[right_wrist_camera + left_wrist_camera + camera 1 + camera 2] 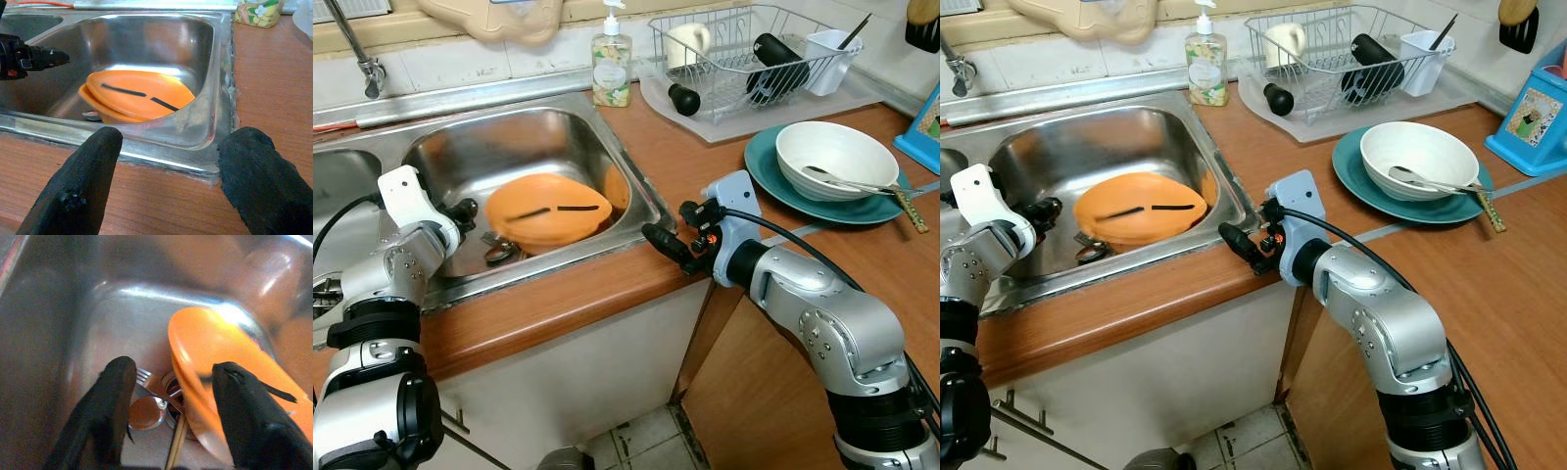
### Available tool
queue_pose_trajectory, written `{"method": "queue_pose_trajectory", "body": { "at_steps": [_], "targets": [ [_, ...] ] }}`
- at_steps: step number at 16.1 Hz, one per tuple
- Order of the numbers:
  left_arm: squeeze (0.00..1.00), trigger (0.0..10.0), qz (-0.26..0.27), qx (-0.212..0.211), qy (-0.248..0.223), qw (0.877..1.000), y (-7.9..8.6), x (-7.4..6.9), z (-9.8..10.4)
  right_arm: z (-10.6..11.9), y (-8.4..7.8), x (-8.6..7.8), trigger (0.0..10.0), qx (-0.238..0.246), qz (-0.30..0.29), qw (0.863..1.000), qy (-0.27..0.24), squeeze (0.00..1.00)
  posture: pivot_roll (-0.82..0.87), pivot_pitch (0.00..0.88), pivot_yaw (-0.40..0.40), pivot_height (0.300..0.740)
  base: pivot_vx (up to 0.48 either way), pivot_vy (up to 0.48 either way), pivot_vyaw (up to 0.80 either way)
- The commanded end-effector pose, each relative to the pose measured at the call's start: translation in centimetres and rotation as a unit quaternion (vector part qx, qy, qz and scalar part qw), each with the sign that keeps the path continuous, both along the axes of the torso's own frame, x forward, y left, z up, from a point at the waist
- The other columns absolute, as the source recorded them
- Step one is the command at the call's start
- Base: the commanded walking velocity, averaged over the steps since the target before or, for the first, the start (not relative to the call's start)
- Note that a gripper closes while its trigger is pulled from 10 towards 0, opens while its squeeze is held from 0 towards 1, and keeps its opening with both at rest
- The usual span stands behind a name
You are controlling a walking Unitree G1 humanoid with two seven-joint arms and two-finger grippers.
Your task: Kitchen organization
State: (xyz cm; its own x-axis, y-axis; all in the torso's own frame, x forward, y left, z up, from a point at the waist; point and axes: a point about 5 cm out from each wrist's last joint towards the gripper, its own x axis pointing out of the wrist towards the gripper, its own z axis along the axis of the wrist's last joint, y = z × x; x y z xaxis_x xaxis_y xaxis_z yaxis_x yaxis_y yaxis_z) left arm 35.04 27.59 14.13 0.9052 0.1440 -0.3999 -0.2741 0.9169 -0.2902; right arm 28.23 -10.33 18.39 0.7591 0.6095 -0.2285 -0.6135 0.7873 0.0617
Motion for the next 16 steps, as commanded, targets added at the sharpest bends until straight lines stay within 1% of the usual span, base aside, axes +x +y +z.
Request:
{"method": "queue_pose_trajectory", "body": {
  "at_steps": [1, 3, 4, 5, 6, 7, 8, 11, 12, 13, 14, 15, 16],
  "targets": [
    [1.0, 10.0, -0.002, 0.01, 0.001, 1.0, 0.2, -0.2, 0.2, 0.2, -0.2, 0.1, 10.0, 0.001, -0.007, 1.0, -0.005, 0.0, -0.03, 0.0, 0.048, 0.74, 0.0, 0.0, 0.0],
    [1.0, 10.0, -0.003, 0.01, 0.002, 1.0, 0.1, -0.2, 0.2, 0.1, -0.2, 0.1, 10.0, 0.0, -0.007, 1.0, -0.005, 0.0, -0.03, 0.0, 0.048, 0.74, 0.0, 0.0, 0.0],
    [1.0, 10.0, -0.02, 0.01, 0.003, 1.0, -0.5, -0.2, 0.2, 0.1, -0.3, 0.1, 10.0, 0.0, -0.011, 1.0, -0.006, 0.0, -0.03, 0.0, 0.057, 0.74, 0.0, 0.0, 0.0],
    [0.0, 10.0, -0.09, 0.143, -0.074, 0.983, -2.8, -0.6, 2.4, 0.9, -0.7, 0.4, 10.0, 0.016, -0.049, 0.998, -0.041, 1.0, -0.04, 0.0, 0.047, 0.74, 0.0, 0.0, 0.0],
    [0.0, 10.0, -0.143, 0.2, -0.167, 0.955, -6.2, -1.8, 4.2, 1.8, -1.2, 0.5, 10.0, 0.039, -0.09, 0.992, -0.077, 1.0, -0.04, 0.0, 0.047, 0.74, 0.0, 0.0, 0.0],
    [0.0, 10.0, -0.148, 0.202, -0.185, 0.95, -6.7, -2.1, 4.5, 1.9, -1.3, 0.6, 10.0, 0.044, -0.098, 0.991, -0.084, 1.0, -0.04, 0.0, 0.047, 0.74, 0.0, 0.0, 0.0],
    [0.0, 10.0, -0.143, 0.194, -0.182, 0.953, -6.5, -2.0, 4.5, 1.9, -1.4, 0.6, 10.0, 0.044, -0.095, 0.991, -0.084, 1.0, -0.04, 0.0, 0.047, 0.74, 0.0, 0.0, 0.0],
    [0.0, 10.0, -0.148, 0.197, -0.19, 0.95, -6.7, -2.0, 4.9, 2.0, -1.5, 0.7, 10.0, 0.044, -0.096, 0.99, -0.088, 1.0, -0.04, 0.0, 0.053, 0.74, 0.0, 0.0, 0.0],
    [0.0, 10.0, -0.149, 0.197, -0.194, 0.949, -6.9, -2.3, 5.0, 2.1, -1.5, 0.7, 10.0, 0.046, -0.098, 0.99, -0.091, 1.0, -0.04, 0.0, 0.053, 0.74, 0.0, 0.0, 0.0],
    [0.0, 10.0, -0.149, 0.195, -0.22, 0.944, -7.7, -3.2, 5.3, 2.0, -1.6, 0.5, 10.0, 0.046, -0.106, 0.988, -0.102, 1.0, -0.05, 0.0, 0.058, 0.74, 0.0, 0.0, 0.0],
    [0.0, 10.0, -0.152, 0.193, -0.227, 0.943, -8.2, -3.7, 5.2, 1.8, -1.7, 0.3, 10.0, 0.035, -0.118, 0.987, -0.107, 1.0, -0.05, 0.0, 0.058, 0.74, 0.0, 0.0, 0.0],
    [0.0, 10.0, -0.153, 0.191, -0.227, 0.943, -8.4, -4.0, 4.9, 1.7, -1.7, 0.2, 10.0, 0.034, -0.123, 0.986, -0.109, 1.0, -0.05, 0.0, 0.058, 0.74, 0.0, 0.0, 0.0],
    [0.0, 10.0, -0.162, 0.193, -0.214, 0.944, -9.0, -4.7, 3.8, 1.1, -1.9, -0.1, 10.0, 0.03, -0.14, 0.984, -0.107, 1.0, -0.05, 0.0, 0.055, 0.74, 0.0, 0.0, 0.0]
  ]
}}
